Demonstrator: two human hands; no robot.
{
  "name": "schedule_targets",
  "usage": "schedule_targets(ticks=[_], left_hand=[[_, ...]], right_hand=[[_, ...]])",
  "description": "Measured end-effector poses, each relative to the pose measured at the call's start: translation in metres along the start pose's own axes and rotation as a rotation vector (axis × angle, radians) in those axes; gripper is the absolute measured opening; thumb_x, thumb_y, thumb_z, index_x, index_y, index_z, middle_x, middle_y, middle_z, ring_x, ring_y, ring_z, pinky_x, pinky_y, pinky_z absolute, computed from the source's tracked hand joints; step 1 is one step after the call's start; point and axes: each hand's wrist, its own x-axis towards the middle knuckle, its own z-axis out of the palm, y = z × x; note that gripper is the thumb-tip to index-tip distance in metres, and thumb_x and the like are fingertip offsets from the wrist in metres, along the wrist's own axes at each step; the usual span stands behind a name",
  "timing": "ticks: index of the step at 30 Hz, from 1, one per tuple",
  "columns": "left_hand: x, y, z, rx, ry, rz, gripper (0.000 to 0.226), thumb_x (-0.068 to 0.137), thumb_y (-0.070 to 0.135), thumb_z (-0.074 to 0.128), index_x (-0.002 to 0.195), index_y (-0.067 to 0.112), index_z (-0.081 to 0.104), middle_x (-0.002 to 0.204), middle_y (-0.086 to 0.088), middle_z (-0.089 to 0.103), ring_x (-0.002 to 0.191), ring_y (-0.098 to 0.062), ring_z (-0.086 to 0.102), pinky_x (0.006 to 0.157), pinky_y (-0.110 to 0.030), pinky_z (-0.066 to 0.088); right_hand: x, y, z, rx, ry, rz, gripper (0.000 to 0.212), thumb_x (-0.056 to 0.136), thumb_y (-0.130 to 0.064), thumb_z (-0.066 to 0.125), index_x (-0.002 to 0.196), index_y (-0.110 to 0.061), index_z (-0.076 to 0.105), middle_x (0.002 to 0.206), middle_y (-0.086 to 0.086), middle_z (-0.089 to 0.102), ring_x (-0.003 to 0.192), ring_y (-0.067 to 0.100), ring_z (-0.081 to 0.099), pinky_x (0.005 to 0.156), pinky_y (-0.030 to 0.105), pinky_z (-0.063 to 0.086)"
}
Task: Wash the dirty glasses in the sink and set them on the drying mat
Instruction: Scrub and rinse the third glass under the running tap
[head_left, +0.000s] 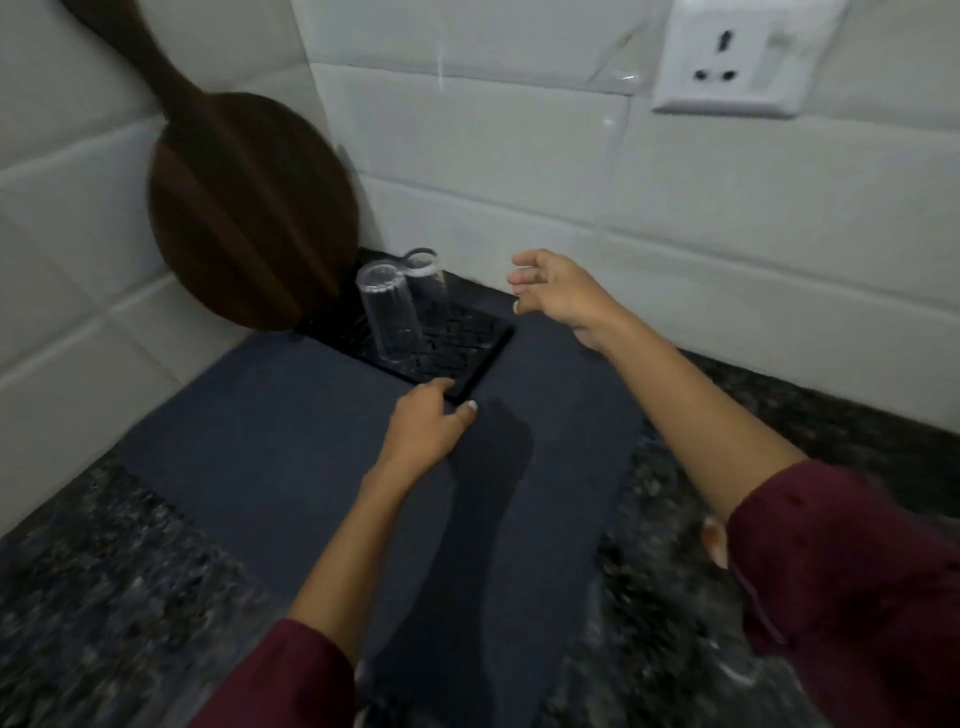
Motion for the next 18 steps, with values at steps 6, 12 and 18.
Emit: schedule_targets(ticks=[6, 12, 18], left_hand=[[-0.08, 0.11, 0.046, -0.204, 0.021, 0.34, 0.04, 0.095, 0.031, 0.056, 0.132, 0.015, 0.055, 0.134, -0.003, 0.057, 0.124, -0.016, 0.052, 0.094, -0.027, 0.041], [-0.159, 0.177, 0.105, -0.356, 0.087, 0.524, 0.037, 0.089, 0.036, 0.06, 0.121, 0.017, 0.063, 0.112, 0.007, 0.063, 0.102, -0.001, 0.057, 0.078, -0.02, 0.049], [-0.194, 0.213, 0.173, -0.083, 0.081, 0.643, 0.049, 0.084, 0.032, 0.063, 0.126, 0.007, 0.056, 0.128, -0.01, 0.059, 0.123, -0.028, 0.052, 0.101, -0.033, 0.037]], right_hand=[[-0.155, 0.021, -0.104, 0.142, 0.112, -0.025, 0.044, 0.081, 0.004, 0.06, 0.12, -0.016, 0.053, 0.11, 0.006, 0.063, 0.109, 0.02, 0.061, 0.099, 0.033, 0.047], [-0.293, 0.073, -0.178, 0.278, 0.282, 0.001, 0.035, 0.084, 0.008, 0.056, 0.113, -0.012, 0.055, 0.103, 0.007, 0.064, 0.093, 0.014, 0.064, 0.084, 0.021, 0.051], [-0.373, 0.125, -0.213, 0.353, 0.432, 0.085, 0.034, 0.084, 0.014, 0.052, 0.113, -0.004, 0.055, 0.102, 0.016, 0.061, 0.081, 0.014, 0.06, 0.075, 0.02, 0.048]])
